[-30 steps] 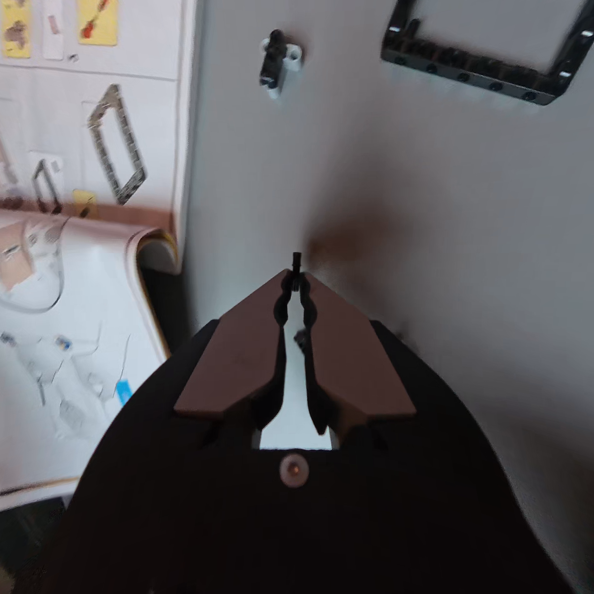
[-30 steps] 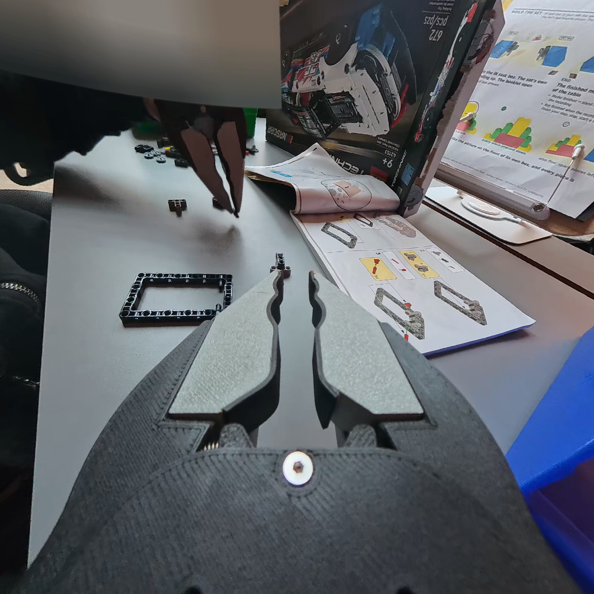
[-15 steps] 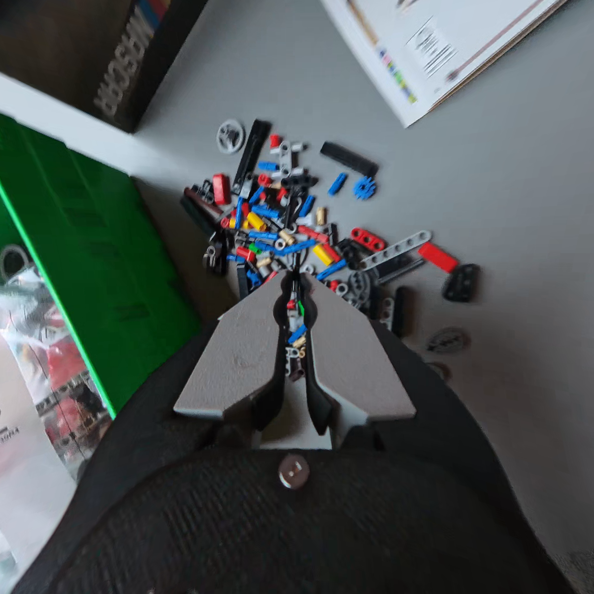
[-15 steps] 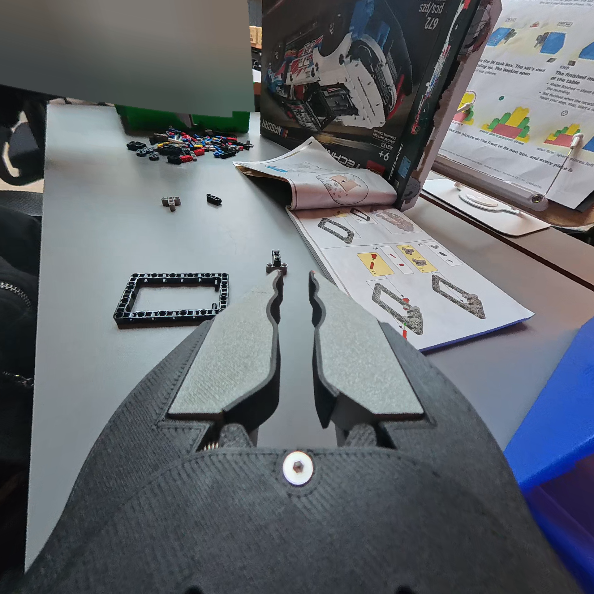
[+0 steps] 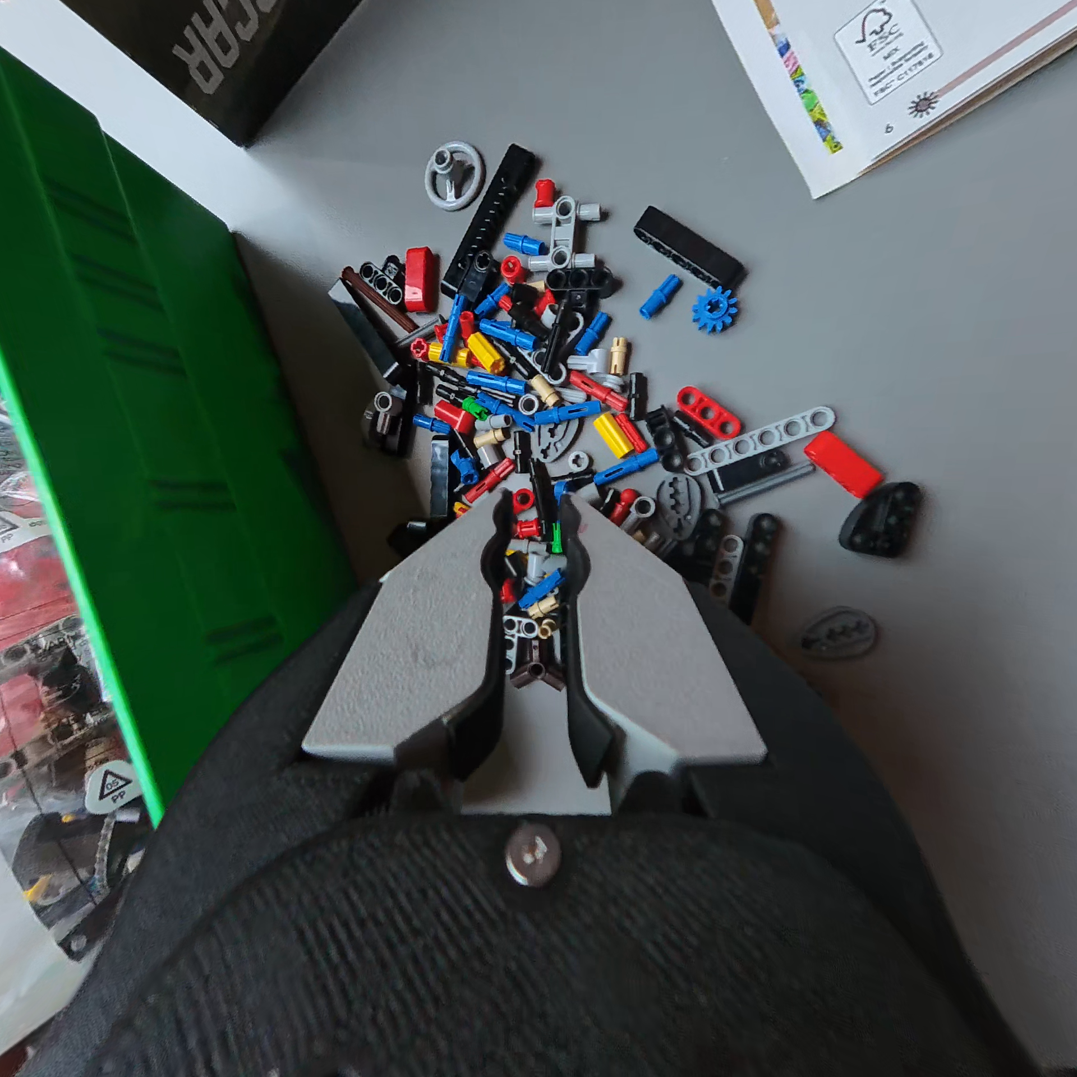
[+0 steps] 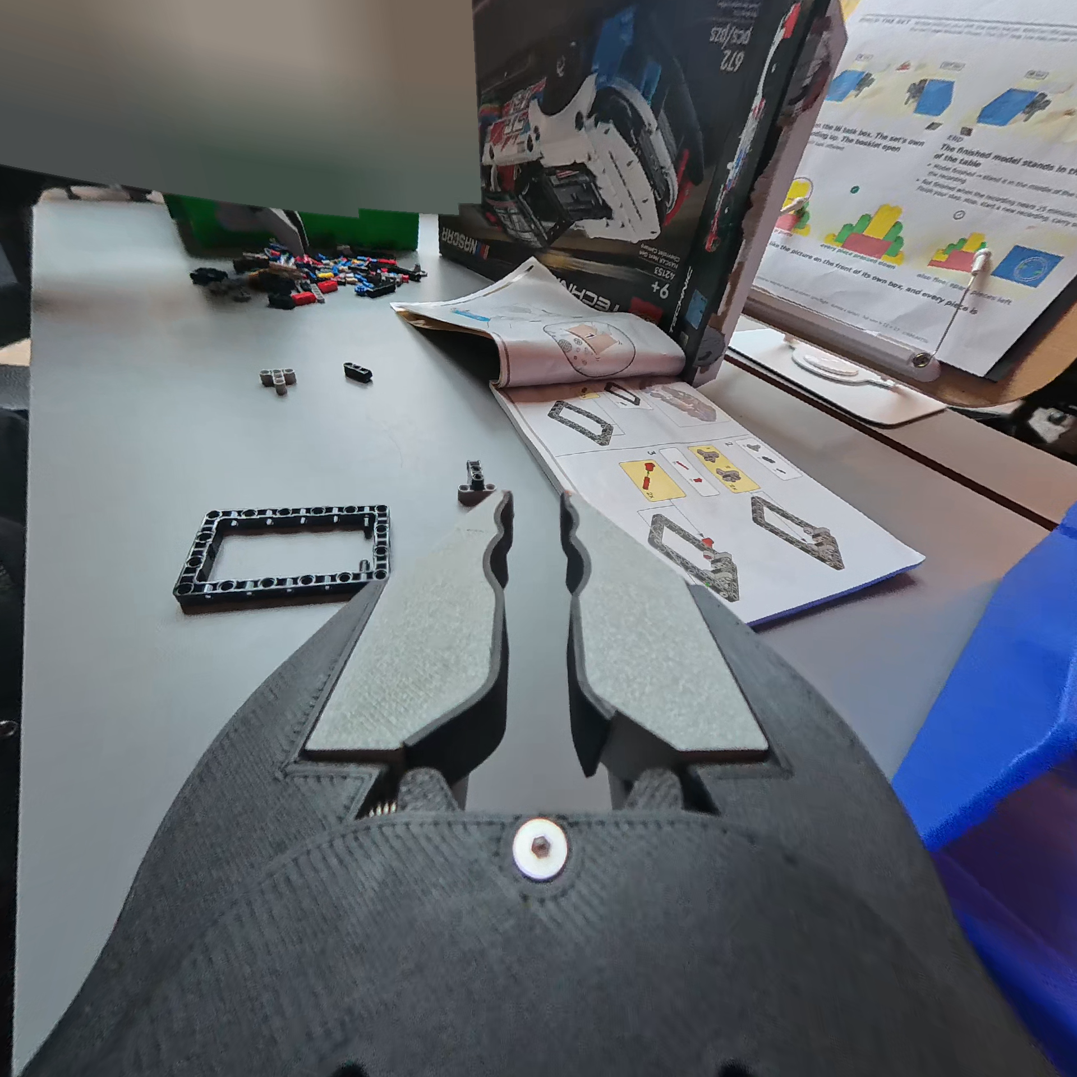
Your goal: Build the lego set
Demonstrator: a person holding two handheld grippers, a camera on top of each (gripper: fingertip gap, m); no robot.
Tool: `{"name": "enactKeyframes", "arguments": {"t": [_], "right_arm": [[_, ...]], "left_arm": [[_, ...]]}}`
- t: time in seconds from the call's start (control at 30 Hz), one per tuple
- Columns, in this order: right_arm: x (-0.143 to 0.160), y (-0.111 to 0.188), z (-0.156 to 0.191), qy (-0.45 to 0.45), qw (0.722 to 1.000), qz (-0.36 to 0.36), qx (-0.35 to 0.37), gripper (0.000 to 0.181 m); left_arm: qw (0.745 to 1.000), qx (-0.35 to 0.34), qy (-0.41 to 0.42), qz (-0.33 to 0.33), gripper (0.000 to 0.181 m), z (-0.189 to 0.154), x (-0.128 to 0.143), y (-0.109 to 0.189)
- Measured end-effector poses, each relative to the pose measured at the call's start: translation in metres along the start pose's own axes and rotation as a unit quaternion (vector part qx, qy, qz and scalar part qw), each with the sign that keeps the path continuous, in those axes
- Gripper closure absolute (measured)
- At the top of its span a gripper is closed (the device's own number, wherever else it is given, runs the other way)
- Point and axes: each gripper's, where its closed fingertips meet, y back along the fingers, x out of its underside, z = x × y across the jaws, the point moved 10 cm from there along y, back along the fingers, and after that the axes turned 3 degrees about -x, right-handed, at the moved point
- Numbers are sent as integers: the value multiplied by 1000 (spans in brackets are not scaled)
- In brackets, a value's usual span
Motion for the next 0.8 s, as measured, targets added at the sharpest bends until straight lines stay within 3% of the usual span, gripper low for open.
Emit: {"name": "enactKeyframes", "arguments": {"t": [0.23,0.4,0.6,0.73,0.8], "right_arm": [[0,-2,-8,-42,999,-2,11,166],[-6,-46,-2,-63,995,57,-56,159],[-16,-104,4,-27,982,135,-129,159],[-1,-129,8,-11,967,214,-135,162],[4,-131,10,4,961,240,-138,177]], "left_arm": [[995,-8,32,-93,166,-12,2,26],[987,37,22,-152,167,-52,4,44],[983,93,-13,-157,168,-100,7,43],[984,106,-1,-145,168,-107,17,37],[983,112,13,-146,168,-104,23,36]]}}
